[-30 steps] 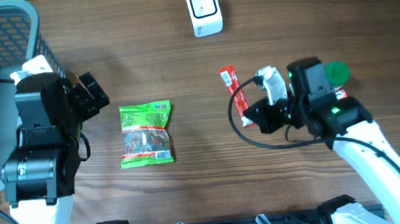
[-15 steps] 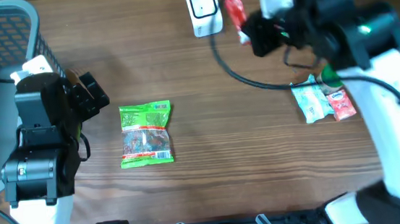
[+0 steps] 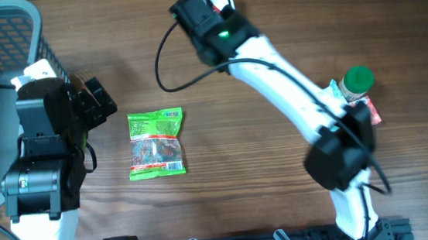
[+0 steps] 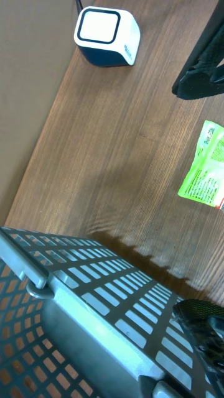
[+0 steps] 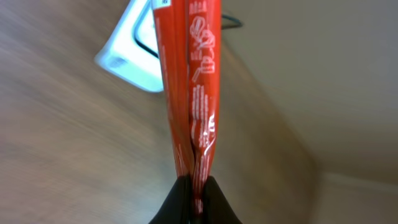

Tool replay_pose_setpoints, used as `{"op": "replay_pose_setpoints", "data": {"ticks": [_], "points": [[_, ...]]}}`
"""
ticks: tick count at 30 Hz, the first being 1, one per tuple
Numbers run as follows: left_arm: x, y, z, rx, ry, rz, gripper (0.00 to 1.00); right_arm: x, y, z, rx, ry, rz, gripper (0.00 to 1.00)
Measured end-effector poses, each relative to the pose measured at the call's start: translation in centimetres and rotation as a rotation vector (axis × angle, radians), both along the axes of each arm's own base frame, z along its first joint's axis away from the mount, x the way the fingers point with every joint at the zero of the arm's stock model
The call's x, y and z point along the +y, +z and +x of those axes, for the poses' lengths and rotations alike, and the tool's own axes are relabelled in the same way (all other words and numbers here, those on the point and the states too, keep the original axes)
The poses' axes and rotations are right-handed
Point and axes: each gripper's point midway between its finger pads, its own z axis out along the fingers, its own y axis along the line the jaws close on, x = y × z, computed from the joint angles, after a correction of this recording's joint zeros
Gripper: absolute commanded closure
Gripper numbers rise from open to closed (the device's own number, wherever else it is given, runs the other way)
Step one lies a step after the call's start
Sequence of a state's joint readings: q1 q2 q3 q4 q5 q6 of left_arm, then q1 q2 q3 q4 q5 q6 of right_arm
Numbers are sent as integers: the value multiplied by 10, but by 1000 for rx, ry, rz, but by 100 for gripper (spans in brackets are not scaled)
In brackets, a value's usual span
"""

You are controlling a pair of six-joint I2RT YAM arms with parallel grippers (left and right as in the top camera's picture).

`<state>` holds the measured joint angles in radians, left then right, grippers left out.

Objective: Scan the item barcode

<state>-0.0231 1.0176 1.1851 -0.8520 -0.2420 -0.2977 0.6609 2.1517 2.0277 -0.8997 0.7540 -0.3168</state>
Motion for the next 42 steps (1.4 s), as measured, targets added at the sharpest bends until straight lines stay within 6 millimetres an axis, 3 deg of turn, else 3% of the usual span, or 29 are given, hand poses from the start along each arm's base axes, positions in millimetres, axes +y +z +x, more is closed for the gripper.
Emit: {"op": "replay_pose_setpoints", "data": {"ticks": [5,13,18,28,42], "points": [[0,0,0,0,0,0,0,-9,-19,39,-159,-84,-217,96],[0,0,0,0,0,0,0,-6,-13,69,-291,-108,-367,96],[0,0,0,0,0,0,0,-6,-18,75,-272,-86,-451,96],[0,0,0,0,0,0,0,-31,-72,83,-134,-62,-590,96],[0,0,0,0,0,0,0,-28,-104,75,3,44,-630,96]]}}
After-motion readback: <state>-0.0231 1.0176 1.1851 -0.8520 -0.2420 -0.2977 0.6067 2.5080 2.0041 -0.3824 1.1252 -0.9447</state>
